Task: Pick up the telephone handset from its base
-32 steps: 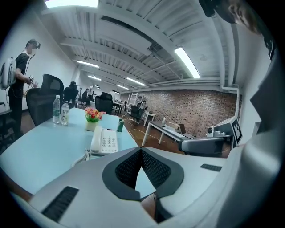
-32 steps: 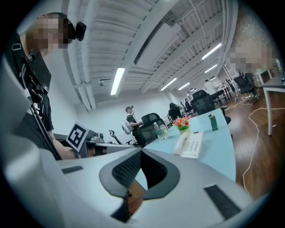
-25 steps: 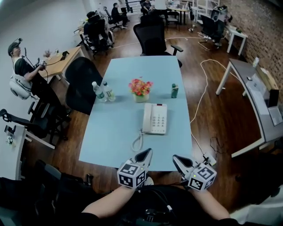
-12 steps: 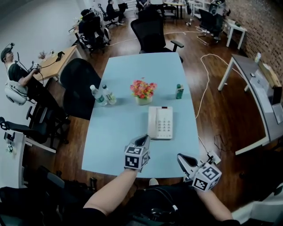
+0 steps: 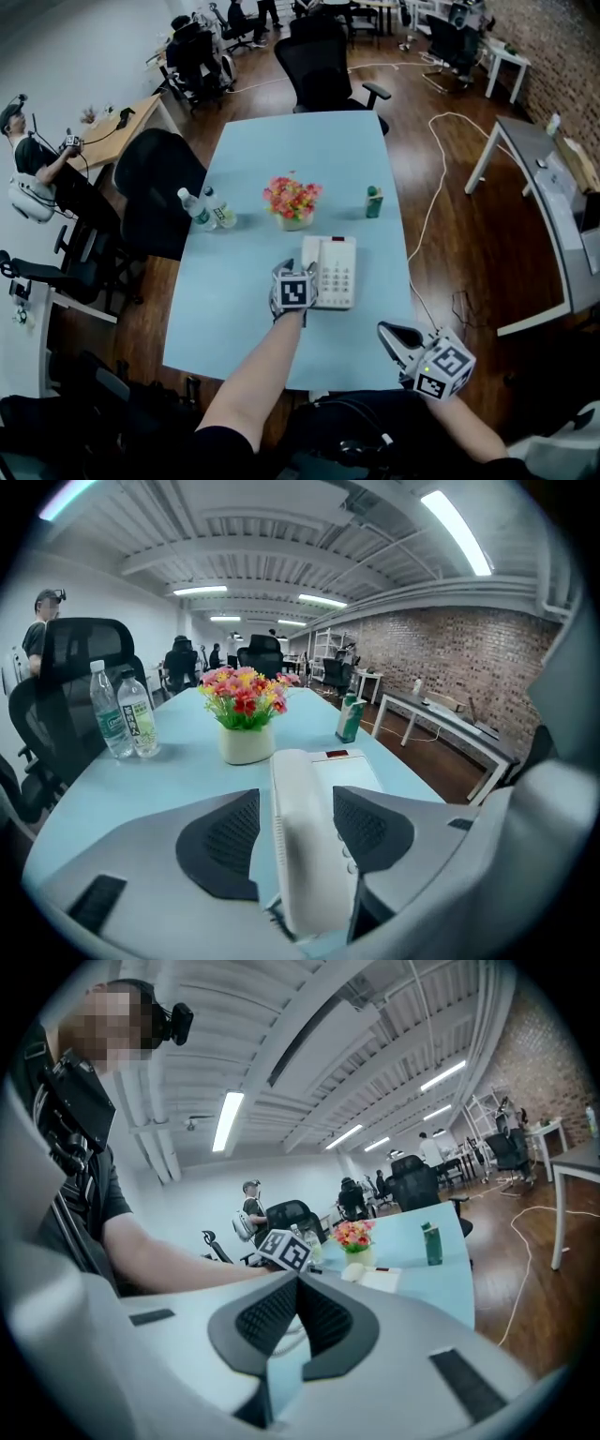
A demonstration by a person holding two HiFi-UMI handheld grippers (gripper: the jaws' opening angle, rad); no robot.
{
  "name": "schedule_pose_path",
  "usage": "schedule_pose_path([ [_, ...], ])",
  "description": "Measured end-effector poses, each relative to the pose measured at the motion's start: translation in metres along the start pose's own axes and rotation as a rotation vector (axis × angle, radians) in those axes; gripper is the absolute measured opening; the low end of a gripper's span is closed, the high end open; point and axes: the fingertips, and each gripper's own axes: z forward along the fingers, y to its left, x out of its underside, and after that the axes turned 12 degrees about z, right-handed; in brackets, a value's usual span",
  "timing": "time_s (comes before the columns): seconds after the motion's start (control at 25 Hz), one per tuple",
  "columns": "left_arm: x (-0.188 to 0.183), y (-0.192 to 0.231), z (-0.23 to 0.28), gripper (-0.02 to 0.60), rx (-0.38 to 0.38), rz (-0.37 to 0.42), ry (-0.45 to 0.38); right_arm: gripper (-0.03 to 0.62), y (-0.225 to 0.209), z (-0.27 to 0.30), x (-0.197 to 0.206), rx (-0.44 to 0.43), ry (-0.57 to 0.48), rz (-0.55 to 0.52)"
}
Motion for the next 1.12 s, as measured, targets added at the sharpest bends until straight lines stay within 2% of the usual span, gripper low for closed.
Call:
schedule_pose_path([
  [0.44,0.003,-0.007,0.063,0.244,-0.019,-0.001,0.094,0.018,-0.043,-0.016,-0.001,0.058,0.003,0.056],
  [0.72,0.005,-0.003,0.069,0.242,-0.025,0.003,0.097,0.018,-0.048,-0.018,0.003,0.090,-0.005,0.071],
  [0.88,0.008,-0.005,0.066,0.238,-0.008,-0.034,0.111,0.018,-0.040,-0.017,0.004,0.089,-0.004,0.065],
  [1.12,-0.008,-0.007,0.039,0.236,0.029,-0.054,0.035,0.018,-0.027,-0.016,0.004,0.079,-0.008,0.047],
])
